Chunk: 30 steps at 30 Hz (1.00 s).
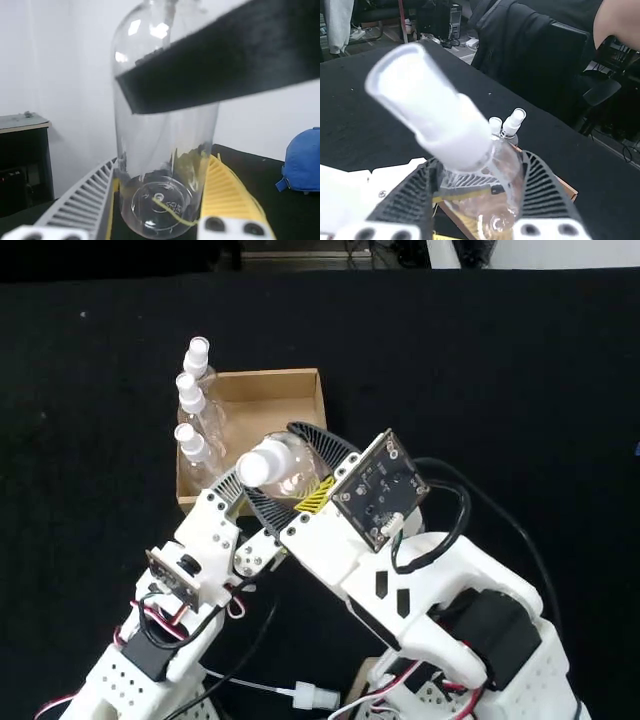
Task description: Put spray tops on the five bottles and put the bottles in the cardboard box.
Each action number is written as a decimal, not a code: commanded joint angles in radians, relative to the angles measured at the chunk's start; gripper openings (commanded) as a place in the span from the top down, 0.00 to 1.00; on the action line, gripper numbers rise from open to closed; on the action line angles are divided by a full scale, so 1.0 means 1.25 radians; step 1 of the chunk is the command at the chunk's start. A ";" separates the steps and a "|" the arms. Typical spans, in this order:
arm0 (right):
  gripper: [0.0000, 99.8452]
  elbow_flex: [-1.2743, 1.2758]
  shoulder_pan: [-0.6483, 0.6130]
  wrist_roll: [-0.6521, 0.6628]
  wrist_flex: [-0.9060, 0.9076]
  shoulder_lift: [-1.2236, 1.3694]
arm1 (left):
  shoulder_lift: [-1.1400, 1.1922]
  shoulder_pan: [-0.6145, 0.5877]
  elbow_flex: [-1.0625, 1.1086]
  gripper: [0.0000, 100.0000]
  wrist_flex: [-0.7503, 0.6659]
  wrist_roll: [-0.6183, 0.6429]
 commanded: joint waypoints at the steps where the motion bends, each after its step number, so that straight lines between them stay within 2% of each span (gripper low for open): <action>1: 0.95 -0.004 -0.010 0.004 -0.002 -0.018 | 0.002 0.012 0.018 0.91 0.005 0.006; 4: 0.95 -0.007 0.020 0.004 -0.002 -0.018 | 0.002 0.012 0.018 0.90 0.005 0.006; 8: 0.95 -0.004 0.124 0.005 -0.004 -0.036 | 0.002 0.012 0.018 0.90 0.005 0.005; 11: 0.99 0.026 0.167 0.004 -0.010 -0.047 | 0.002 0.012 0.018 0.90 0.006 0.006; 16: 0.99 0.085 0.167 -0.001 -0.011 -0.061 | 0.002 0.013 0.018 0.90 0.006 0.001; 21: 0.99 0.094 0.167 0.002 -0.012 -0.077 | 0.002 0.012 0.018 0.90 0.068 0.001; 30: 0.99 0.095 0.167 -0.001 -0.012 -0.085 | 0.002 0.002 0.018 0.91 0.074 0.000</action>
